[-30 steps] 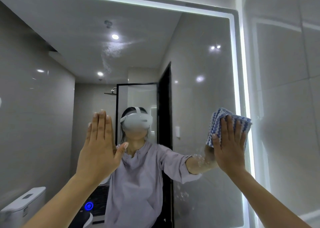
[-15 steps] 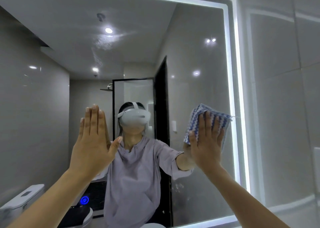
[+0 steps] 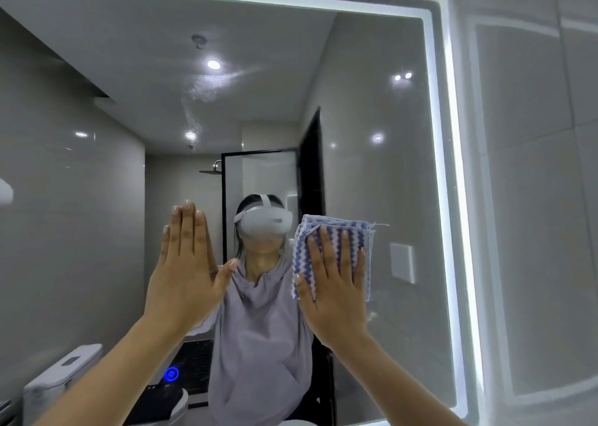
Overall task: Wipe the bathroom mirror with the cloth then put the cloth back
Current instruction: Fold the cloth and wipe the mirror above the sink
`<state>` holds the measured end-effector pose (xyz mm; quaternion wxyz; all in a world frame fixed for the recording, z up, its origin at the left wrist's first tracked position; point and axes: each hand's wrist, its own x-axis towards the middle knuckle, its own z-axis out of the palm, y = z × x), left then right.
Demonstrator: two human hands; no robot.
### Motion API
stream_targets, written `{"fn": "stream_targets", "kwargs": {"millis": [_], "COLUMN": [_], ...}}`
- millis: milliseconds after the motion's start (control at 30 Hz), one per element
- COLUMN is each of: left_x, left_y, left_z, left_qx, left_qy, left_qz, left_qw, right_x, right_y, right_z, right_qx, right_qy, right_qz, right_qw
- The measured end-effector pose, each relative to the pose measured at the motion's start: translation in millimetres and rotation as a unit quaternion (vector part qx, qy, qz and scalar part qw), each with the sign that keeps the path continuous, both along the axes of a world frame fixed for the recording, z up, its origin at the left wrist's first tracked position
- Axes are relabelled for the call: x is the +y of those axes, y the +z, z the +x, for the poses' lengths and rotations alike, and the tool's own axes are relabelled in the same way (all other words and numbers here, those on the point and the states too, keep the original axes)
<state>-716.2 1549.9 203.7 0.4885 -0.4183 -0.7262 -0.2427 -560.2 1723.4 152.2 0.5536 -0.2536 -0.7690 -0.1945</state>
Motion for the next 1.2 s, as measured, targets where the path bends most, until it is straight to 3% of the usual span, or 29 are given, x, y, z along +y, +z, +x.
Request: {"fn": "stream_targets", "kwargs": {"millis": [900, 1200], "left_x": [0, -1], "left_y": [0, 0], "left_z": [-1, -3], "left_qx": [0.014, 0.006], "left_qy": [0.000, 0.005], "left_qz": [0.004, -0.006], "left_qw": [1.000, 1.000], "right_x": [-20, 34], "right_y": [-8, -12], "right_z": [-13, 31], "right_qx": [-0.056, -0.082], "right_qy": [0.032, -0.003], "right_qz": [0.047, 0.113], "right_qw": [0.997, 0.990]}}
